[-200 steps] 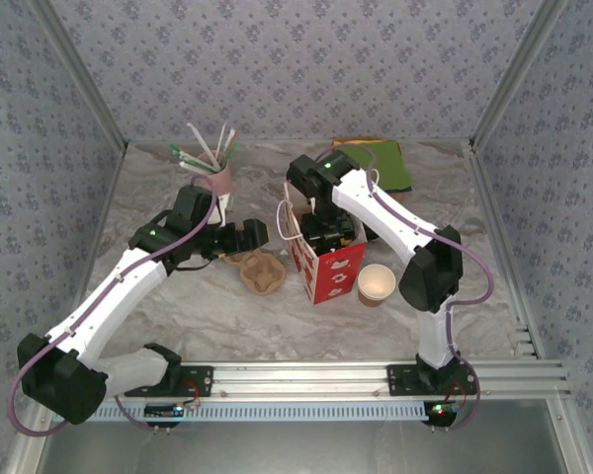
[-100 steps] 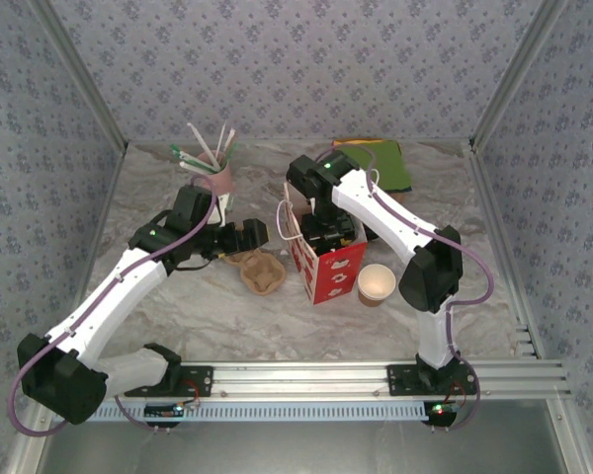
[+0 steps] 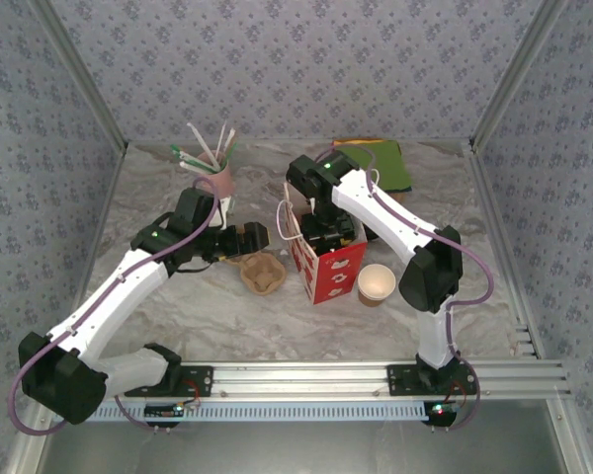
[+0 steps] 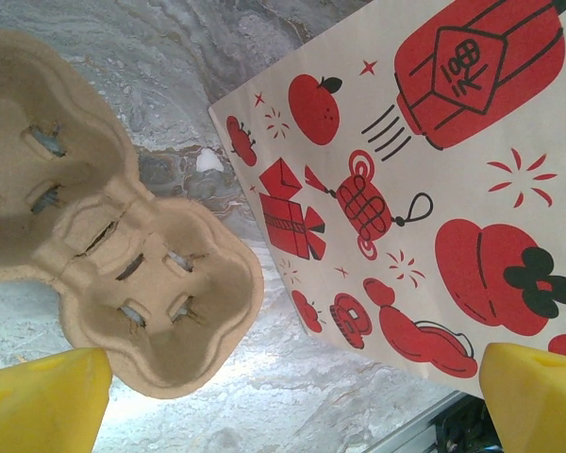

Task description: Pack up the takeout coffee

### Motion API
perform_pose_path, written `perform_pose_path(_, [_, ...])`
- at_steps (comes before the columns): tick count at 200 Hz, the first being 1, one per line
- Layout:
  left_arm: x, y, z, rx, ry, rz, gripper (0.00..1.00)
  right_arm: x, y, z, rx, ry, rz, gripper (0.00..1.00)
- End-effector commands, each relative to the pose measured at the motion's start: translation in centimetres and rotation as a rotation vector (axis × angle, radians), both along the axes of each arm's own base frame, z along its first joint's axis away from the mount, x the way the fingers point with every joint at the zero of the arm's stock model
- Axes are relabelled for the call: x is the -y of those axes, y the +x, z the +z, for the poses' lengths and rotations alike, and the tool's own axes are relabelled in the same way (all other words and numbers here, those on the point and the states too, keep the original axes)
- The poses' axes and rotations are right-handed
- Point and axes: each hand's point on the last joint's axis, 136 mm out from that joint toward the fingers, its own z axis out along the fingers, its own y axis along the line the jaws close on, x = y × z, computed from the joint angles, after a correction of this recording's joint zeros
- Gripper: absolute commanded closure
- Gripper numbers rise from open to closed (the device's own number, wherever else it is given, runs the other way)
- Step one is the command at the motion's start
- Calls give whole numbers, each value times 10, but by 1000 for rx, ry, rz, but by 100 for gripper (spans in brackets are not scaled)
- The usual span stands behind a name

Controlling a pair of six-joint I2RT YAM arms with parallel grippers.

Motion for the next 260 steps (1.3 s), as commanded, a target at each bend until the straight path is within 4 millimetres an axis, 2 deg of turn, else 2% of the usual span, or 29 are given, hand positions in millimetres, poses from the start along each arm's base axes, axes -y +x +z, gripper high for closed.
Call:
perform_pose_path(1, [5, -1, 6, 23, -11, -32, 0, 6, -6, 15, 21, 13, -19, 35])
perform_pose_path(260, [5, -2, 12, 35, -14, -30, 0, 10, -29, 10, -15, -1, -25, 35])
